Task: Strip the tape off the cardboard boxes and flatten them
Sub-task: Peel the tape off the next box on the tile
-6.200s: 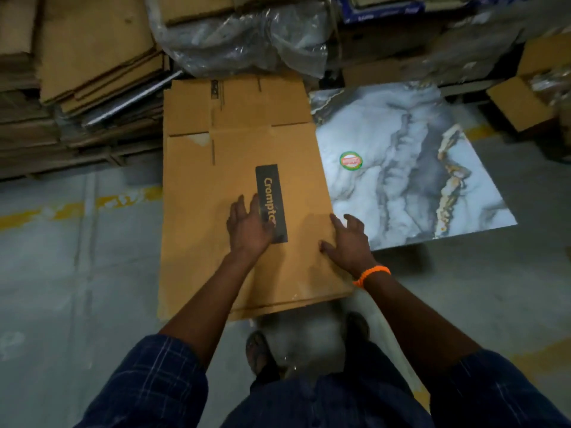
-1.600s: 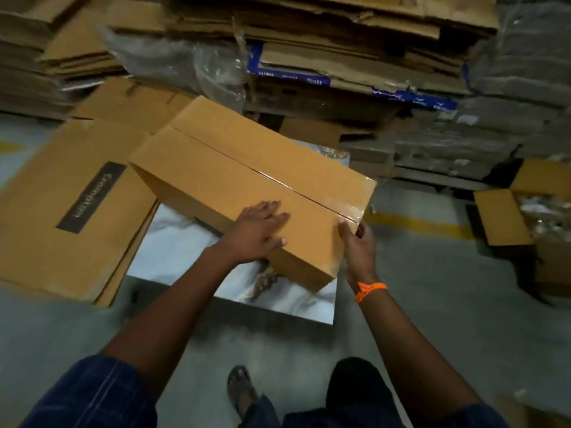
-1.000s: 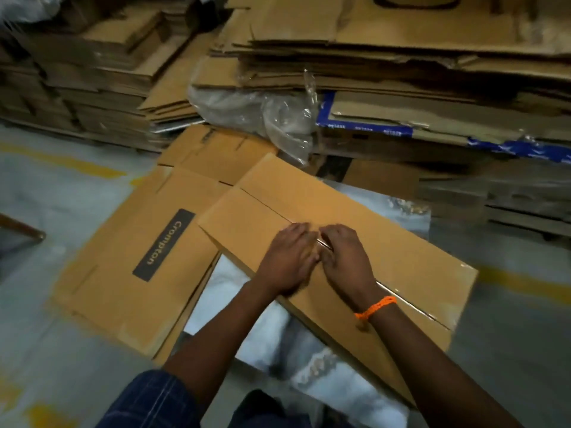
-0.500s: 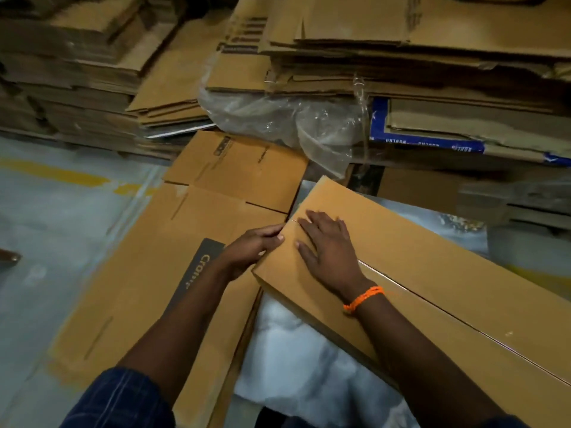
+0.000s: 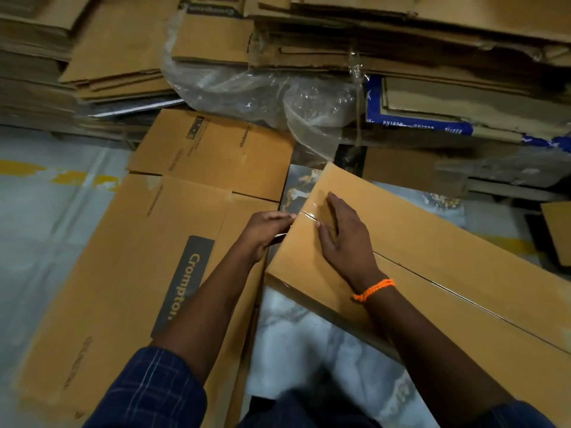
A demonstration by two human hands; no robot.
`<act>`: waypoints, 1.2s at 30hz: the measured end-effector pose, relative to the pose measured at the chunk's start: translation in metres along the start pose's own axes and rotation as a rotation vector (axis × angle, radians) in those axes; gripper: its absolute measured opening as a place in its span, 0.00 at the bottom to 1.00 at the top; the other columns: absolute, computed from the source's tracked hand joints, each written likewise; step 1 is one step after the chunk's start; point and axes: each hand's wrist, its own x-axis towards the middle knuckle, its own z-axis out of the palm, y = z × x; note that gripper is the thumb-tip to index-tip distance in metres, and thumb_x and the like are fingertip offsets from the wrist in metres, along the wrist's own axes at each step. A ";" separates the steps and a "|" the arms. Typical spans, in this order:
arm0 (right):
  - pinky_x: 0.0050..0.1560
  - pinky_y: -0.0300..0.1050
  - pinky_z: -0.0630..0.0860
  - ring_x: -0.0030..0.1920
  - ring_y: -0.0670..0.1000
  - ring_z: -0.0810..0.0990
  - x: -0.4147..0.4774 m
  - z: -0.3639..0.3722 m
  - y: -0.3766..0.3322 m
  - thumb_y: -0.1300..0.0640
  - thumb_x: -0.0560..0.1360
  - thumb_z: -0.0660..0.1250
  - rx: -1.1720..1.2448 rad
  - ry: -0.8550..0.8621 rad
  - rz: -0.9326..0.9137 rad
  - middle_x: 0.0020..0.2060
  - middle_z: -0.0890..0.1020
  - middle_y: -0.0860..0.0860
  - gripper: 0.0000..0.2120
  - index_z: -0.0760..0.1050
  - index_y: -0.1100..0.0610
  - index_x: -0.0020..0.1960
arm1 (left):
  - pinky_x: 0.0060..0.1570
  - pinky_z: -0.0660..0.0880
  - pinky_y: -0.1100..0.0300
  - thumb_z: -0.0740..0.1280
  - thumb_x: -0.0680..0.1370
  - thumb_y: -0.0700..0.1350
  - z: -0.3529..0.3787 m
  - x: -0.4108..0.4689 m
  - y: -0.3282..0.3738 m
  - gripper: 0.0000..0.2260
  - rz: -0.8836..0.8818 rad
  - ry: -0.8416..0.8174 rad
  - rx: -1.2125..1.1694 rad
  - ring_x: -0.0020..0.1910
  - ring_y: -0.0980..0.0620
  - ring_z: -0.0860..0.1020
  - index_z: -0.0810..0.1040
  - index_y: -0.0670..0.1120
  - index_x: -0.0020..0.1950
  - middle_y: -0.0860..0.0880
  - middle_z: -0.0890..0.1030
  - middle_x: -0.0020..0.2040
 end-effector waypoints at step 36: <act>0.72 0.44 0.67 0.72 0.52 0.71 -0.009 0.004 0.010 0.53 0.82 0.63 -0.056 0.063 -0.040 0.71 0.74 0.55 0.22 0.68 0.58 0.74 | 0.39 0.72 0.54 0.66 0.78 0.39 0.001 0.023 -0.010 0.04 -0.152 -0.125 0.498 0.39 0.47 0.72 0.77 0.41 0.43 0.41 0.75 0.40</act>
